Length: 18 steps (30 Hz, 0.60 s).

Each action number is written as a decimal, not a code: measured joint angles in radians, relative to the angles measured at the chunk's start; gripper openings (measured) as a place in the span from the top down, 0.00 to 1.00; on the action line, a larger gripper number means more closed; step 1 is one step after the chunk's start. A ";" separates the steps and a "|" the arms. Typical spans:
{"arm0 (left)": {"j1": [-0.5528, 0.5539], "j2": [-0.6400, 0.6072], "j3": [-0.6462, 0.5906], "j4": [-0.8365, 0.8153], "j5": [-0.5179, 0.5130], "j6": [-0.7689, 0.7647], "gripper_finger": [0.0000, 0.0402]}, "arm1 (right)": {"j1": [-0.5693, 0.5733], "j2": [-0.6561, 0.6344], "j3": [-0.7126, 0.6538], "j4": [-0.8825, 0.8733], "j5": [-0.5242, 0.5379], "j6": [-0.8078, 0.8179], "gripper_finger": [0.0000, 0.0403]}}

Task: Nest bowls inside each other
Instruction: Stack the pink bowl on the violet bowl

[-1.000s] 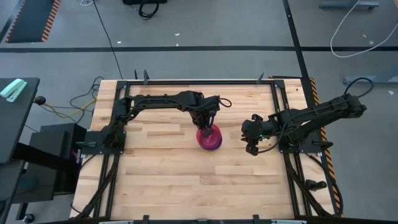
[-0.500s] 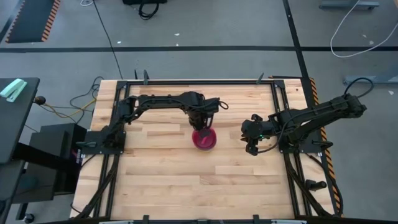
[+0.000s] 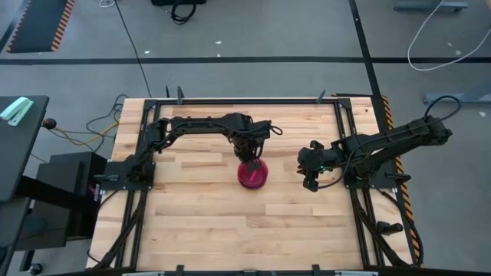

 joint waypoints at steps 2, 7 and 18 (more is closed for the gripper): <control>0.000 0.001 0.000 0.001 0.023 0.000 0.92 | 0.000 0.000 0.000 0.000 0.000 0.000 0.77; 0.000 0.001 0.000 0.001 0.026 0.000 0.91 | 0.000 0.000 0.000 0.000 0.000 0.000 0.77; 0.008 0.001 0.000 0.000 0.028 -0.005 0.88 | 0.000 0.000 0.000 0.000 0.000 -0.005 0.77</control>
